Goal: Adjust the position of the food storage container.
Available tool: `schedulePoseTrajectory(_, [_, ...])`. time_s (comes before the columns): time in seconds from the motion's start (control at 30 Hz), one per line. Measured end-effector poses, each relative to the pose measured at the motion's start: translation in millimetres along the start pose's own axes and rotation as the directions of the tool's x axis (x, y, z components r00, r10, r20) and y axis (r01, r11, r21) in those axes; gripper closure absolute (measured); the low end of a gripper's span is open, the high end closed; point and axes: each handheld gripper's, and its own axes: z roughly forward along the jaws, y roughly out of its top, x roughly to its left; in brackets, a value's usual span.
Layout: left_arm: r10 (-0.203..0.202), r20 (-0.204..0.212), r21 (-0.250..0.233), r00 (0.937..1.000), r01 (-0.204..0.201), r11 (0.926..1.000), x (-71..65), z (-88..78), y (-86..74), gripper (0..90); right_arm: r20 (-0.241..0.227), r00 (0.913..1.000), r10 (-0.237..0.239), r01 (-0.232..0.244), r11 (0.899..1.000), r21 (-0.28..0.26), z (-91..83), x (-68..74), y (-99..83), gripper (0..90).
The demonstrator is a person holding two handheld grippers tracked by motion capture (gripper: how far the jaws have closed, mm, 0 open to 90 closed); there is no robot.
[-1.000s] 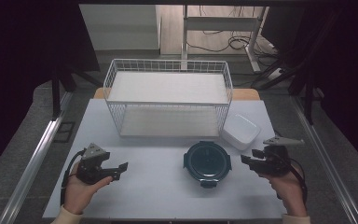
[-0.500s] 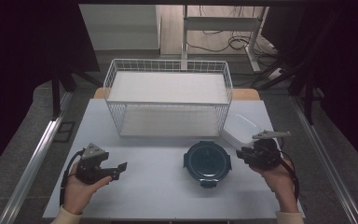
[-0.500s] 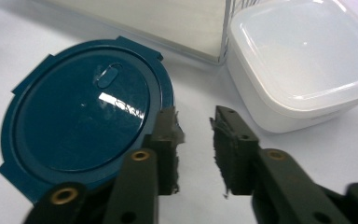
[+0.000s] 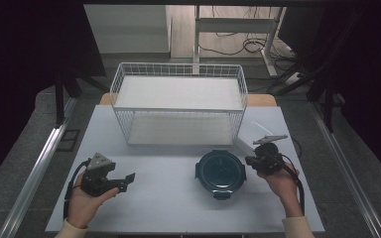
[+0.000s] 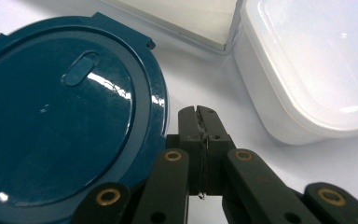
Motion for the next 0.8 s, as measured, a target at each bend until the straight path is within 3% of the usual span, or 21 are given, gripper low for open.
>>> schedulePoseTrajectory(0.4, [0.006, -0.006, 0.008, 1.0, -0.006, 1.0, -1.2, 1.3, -1.5, 19.3, -0.009, 0.999, -0.044, 0.044, 0.998, 0.048, 19.6, 4.6, 8.1, 89.1])
schedulePoseTrajectory(0.8, [0.012, -0.007, 0.016, 0.9999, -0.012, 0.9998, -2.6, 4.4, -1.7, 19.3, -0.002, 0.9986, -0.052, 0.052, 0.997, 0.06, 20.3, 7.2, 9.9, 89.4])
